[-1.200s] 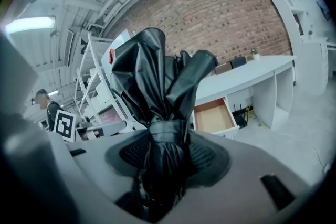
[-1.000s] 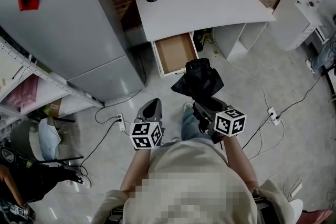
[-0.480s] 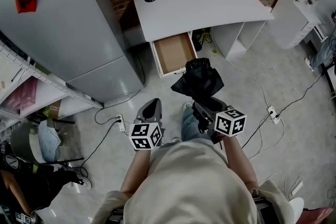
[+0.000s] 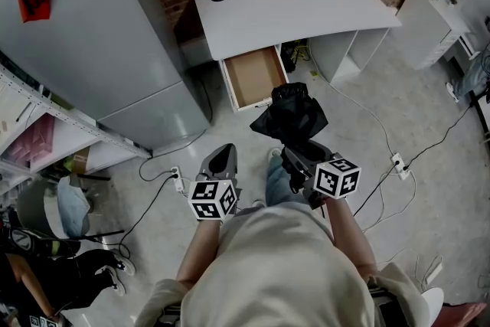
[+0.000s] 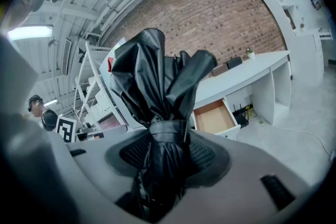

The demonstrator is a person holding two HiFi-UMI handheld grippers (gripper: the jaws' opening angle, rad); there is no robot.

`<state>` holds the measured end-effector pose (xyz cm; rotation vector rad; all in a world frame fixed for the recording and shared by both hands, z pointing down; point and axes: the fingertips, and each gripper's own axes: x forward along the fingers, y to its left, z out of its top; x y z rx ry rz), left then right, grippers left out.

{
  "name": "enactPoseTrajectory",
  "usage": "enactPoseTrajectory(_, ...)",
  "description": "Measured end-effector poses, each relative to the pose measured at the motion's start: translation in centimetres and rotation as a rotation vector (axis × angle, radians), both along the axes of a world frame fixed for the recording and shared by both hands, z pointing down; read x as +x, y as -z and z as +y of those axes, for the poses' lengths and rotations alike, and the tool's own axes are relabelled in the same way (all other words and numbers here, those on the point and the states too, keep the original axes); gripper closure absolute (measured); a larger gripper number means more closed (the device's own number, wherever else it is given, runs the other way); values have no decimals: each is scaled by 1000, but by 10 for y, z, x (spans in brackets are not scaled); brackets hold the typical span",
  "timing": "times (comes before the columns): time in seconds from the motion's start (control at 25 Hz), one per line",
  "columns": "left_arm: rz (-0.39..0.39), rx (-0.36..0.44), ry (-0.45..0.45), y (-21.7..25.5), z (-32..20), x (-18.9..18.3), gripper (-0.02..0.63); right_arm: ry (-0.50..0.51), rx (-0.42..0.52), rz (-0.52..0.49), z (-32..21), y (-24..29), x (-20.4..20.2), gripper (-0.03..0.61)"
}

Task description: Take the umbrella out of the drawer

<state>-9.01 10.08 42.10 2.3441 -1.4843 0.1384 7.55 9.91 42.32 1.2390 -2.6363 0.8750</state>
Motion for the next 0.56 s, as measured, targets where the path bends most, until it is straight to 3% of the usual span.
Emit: enactPoseTrajectory(0.56,-1,3,-16,1,-8,1,601,2,8,-19,-11,7,-3,376)
